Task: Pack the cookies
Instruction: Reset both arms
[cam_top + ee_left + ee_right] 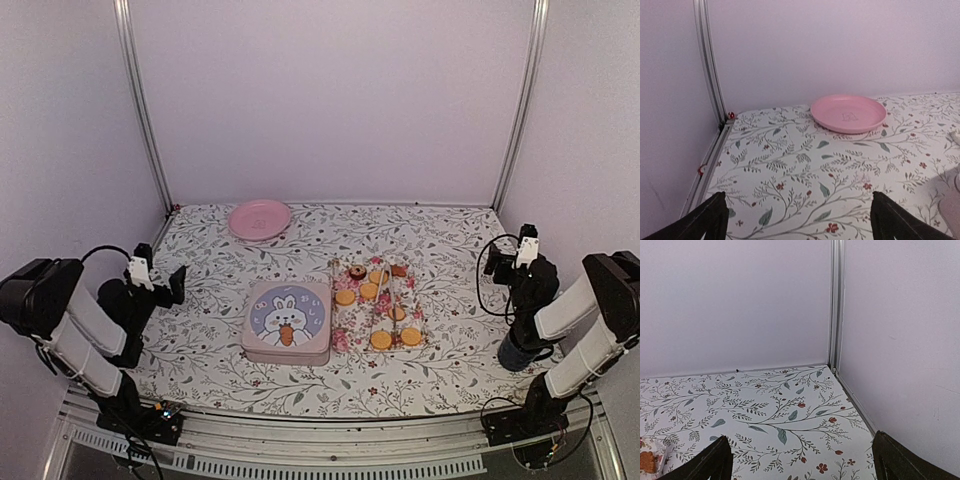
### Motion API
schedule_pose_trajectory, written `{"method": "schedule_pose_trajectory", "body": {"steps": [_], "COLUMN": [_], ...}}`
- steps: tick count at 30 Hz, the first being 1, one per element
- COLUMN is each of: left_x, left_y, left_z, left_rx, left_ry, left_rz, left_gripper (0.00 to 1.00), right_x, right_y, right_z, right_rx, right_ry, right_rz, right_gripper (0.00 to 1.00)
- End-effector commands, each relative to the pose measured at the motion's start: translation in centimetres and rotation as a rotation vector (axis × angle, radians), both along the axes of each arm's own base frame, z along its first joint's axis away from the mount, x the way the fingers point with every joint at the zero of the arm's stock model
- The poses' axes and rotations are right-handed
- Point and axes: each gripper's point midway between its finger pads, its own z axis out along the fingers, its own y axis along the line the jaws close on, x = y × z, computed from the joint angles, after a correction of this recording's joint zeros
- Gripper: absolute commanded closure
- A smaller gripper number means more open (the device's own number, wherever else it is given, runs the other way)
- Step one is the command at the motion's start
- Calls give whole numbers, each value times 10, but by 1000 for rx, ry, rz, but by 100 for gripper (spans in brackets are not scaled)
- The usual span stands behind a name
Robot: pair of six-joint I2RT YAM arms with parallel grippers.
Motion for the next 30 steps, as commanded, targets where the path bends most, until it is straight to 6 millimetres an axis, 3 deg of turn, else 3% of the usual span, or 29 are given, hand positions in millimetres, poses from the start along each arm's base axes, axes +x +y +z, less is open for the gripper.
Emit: {"method": "schedule_pose_trajectory", "body": {"steps": [1,24,30], "left_x": [-23,-27,-24], "left_y": [12,-6,-24], "left_z": [41,43,39], "left_rx": [-16,33,93], "left_ry": [-188,-221,-207], "left_rz": [68,-28,-105], "left_gripper": [0,1,0], "right_x": [2,2,2], "right_y": [1,1,1], "right_z": [3,4,3], "right_rx": [5,3,3], "right_ry": [-11,-16,-14], "right_rz": [16,17,17], "right_gripper": [1,1,1]}}
